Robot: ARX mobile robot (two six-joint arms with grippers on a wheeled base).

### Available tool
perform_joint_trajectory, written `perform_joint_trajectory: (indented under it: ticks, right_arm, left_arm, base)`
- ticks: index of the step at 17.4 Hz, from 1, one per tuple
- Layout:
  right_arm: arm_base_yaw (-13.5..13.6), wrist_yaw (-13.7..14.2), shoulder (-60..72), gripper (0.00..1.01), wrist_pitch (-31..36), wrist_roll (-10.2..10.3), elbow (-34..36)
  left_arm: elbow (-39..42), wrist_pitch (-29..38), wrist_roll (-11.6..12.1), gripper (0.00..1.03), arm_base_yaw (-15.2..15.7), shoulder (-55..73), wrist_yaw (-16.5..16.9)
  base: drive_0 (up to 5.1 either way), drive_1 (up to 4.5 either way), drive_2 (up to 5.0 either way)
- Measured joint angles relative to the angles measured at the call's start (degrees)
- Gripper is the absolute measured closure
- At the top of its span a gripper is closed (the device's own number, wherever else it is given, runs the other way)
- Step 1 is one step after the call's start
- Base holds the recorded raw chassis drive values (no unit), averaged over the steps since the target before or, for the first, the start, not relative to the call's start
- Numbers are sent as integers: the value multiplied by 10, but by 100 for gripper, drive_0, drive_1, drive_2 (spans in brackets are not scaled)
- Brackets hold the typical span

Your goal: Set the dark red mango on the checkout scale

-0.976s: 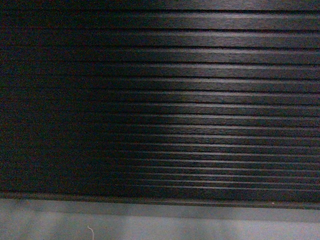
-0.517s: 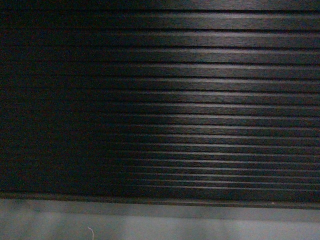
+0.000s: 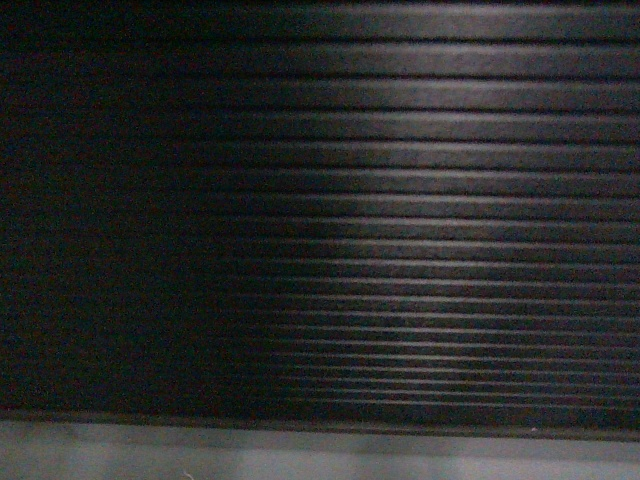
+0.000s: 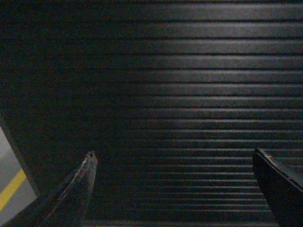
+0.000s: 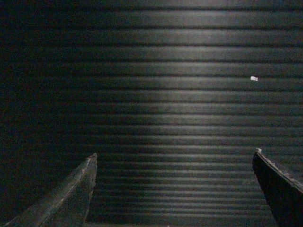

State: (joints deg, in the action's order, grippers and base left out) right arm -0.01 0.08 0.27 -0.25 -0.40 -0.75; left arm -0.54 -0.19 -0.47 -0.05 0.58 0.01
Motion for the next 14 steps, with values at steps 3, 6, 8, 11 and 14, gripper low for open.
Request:
perform_joint_trajectory:
  ticks: [3, 6, 8, 11, 14]
  right_arm:
    - [0, -1, 0, 3, 1, -1, 0]
    - [0, -1, 0, 3, 0, 0, 0]
    - [0, -1, 0, 3, 1, -1, 0]
    - [0, -1, 0, 3, 0, -1, 0]
    - [0, -1, 0, 3, 1, -1, 0]
  left_arm:
    - [0, 0, 2, 5, 0, 0, 0]
    - [0, 0, 4, 5, 0, 0, 0]
    - [0, 0, 5, 5, 0, 0, -1]
    - [0, 0, 5, 5, 0, 0, -1]
    - [0, 0, 5, 5, 0, 0, 0]
  base:
    - [0, 0, 0]
    - [0, 0, 0]
    - [0, 0, 0]
    - [0, 0, 0]
    - [0, 0, 0]
